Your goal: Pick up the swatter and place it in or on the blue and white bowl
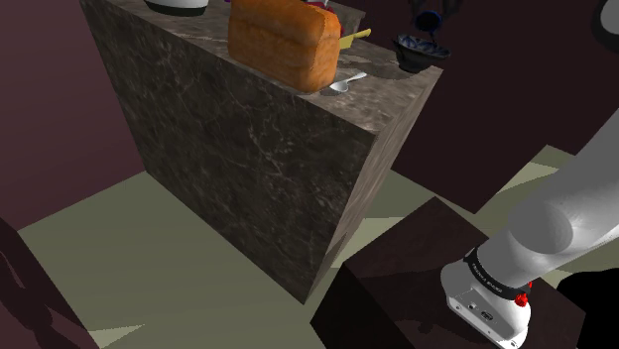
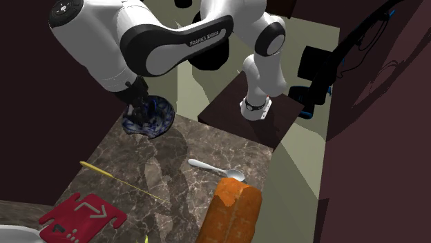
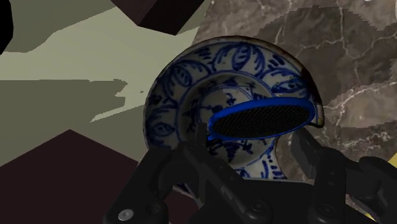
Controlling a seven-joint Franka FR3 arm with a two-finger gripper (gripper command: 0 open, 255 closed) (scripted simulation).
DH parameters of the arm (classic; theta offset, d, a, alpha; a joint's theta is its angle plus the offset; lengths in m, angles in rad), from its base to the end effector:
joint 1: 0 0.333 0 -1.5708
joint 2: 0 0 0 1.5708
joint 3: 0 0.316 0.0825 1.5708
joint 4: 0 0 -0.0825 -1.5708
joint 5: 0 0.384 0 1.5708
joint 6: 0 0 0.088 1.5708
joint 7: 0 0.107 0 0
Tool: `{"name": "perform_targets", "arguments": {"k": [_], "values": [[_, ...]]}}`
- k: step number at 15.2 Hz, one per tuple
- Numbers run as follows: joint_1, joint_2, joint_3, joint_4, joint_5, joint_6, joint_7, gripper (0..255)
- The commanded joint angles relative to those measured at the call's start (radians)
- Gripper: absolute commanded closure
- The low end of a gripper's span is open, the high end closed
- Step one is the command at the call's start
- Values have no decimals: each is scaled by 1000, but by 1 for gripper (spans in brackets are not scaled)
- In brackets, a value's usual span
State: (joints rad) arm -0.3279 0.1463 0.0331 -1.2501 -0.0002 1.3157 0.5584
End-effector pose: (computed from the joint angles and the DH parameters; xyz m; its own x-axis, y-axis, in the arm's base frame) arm 0.5455 -0.1676 0.6678 0.6547 -0.7525 -0.0708 -0.7521 -0.6580 0.0387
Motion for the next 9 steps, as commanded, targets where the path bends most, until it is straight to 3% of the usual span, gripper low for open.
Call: {"name": "perform_targets", "arguments": {"k": [1,9], "values": [[0,-21,0,-61,1,41,-1,255],[-1,-56,0,-189,2,133,-2,255]]}}
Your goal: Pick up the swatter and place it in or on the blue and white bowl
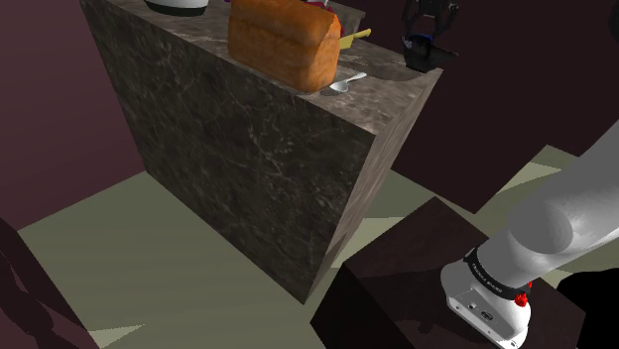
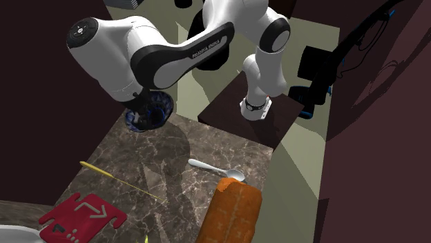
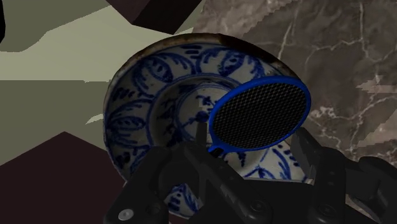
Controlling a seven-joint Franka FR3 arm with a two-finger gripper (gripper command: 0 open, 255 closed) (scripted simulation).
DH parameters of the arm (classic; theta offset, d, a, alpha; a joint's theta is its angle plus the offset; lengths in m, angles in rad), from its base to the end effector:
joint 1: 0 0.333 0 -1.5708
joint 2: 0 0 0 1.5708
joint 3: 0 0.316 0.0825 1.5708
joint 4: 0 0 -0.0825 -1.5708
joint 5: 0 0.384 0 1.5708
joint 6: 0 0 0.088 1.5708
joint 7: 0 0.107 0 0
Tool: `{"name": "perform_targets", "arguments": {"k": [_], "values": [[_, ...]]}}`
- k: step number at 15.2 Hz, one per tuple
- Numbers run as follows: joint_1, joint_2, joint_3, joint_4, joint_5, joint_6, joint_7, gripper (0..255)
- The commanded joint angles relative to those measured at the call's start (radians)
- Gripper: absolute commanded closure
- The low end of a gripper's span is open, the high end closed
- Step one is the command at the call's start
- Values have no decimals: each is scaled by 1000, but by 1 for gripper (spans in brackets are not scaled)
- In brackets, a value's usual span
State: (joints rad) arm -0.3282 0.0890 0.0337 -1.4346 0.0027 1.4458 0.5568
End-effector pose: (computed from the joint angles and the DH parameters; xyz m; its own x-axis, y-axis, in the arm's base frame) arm 0.5446 -0.1659 0.6275 0.6567 -0.7510 -0.0689 -0.7507 -0.6597 0.0362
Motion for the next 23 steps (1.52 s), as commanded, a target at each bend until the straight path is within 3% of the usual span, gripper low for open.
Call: {"name": "perform_targets", "arguments": {"k": [1,6,7,12,16,23], "values": [[-1,1,-1,-5,-1,3,0,255],[-1,1,-1,-5,-1,3,0,255],[-1,0,0,-6,-1,3,0,0],[-1,1,-1,-5,-1,3,0,0],[0,83,0,239,-4,-158,2,0],[0,83,0,239,-4,-158,2,0]]}}
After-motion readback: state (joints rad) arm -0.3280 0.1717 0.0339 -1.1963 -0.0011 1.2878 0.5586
